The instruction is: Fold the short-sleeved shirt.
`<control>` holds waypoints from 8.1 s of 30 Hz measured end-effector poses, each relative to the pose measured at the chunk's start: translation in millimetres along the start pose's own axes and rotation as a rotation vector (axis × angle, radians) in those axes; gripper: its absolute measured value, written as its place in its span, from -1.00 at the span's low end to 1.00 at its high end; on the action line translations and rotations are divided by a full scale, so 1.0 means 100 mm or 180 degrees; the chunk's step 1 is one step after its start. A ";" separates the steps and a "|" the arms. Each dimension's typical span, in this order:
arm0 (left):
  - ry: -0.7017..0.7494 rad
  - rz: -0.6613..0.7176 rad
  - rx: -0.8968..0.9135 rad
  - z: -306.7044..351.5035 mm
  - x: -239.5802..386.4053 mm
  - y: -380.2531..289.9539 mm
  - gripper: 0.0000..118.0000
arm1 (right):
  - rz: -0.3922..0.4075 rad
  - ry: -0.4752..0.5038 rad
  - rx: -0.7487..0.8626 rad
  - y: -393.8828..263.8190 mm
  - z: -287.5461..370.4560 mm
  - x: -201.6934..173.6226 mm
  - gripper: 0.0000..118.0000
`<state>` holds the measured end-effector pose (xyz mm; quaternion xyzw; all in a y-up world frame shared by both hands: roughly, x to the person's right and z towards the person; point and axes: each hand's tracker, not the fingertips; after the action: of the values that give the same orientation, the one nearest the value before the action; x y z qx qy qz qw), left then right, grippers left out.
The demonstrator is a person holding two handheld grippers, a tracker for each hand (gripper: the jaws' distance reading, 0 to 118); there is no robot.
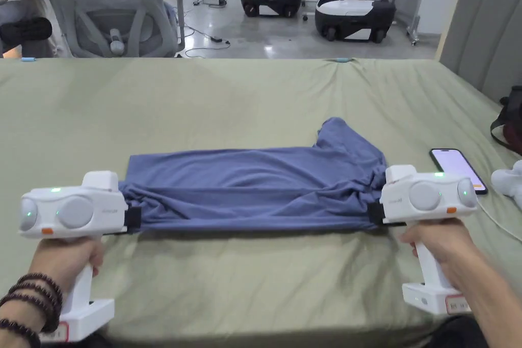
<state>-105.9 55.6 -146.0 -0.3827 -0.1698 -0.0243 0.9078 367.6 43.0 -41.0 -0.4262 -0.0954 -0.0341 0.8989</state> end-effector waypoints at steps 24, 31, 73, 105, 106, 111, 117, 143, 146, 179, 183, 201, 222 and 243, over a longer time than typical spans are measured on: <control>0.0285 0.0115 0.0347 0.31 -0.03 0.27 0.09 | 0.0148 -0.0232 0.0637 0.14 0.50 -0.06 -0.83; 0.0284 -0.0001 0.0511 0.01 0.03 0.65 -1.00 | 0.0134 -0.0117 0.0666 0.24 0.37 -0.09 -1.00; 0.0326 -0.0139 -0.0083 -1.56 0.09 1.38 -0.98 | -0.0015 -0.0294 -0.0333 1.69 -1.45 0.60 -1.00; 0.0245 -0.0195 -0.0288 0.28 0.08 -0.37 -0.97 | 0.0525 -0.0304 -0.0347 -0.46 0.48 0.20 -1.00; 0.0294 -0.0206 -0.0314 0.23 0.13 -0.40 -0.97 | 0.0527 -0.0335 -0.0431 -0.50 0.35 0.19 -1.00; 0.0419 -0.0248 -0.0293 0.14 0.20 -0.48 -0.97 | 0.0435 -0.0420 -0.0455 -0.58 0.05 0.22 -1.00; 0.0361 -0.0072 -0.0030 0.39 0.13 -0.39 0.61 | 0.0384 -0.0571 -0.0030 -0.54 0.55 0.08 0.53; -0.0298 0.0070 0.0597 0.41 -0.12 -0.26 0.91 | 0.0330 0.0035 0.1174 -0.39 1.35 -0.87 -1.00; -0.0232 0.0162 0.0455 0.24 -0.24 -0.26 0.91 | 0.0297 0.0116 0.1148 -0.40 1.31 -0.92 -1.00; 0.0449 -0.0044 0.0141 0.21 -0.74 -0.05 -0.69 | 0.0422 0.0282 0.0922 -0.38 1.01 -1.13 -1.00; -0.0339 0.0272 0.0335 0.44 -0.40 0.07 -0.69 | 0.0426 0.0283 0.0918 -0.35 0.96 -1.16 -1.00; -0.1272 0.0268 -0.0213 -0.41 0.76 0.11 -0.02 | 0.0264 0.0124 0.0936 -0.47 1.15 -0.85 -1.00; -0.1198 0.0275 0.0088 -0.05 0.26 -0.13 -1.00 | 0.0387 0.0438 0.0868 -0.52 1.07 -1.14 -1.00; -0.1820 -0.0055 -0.0273 -0.62 1.43 0.14 -1.00 | 0.0133 0.0231 0.0785 -0.62 1.06 -0.72 -1.00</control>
<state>48.8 34.2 -148.7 -0.4106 -0.4209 0.0696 0.8058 273.1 84.1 57.6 -0.3129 -0.0575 -0.0188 0.9479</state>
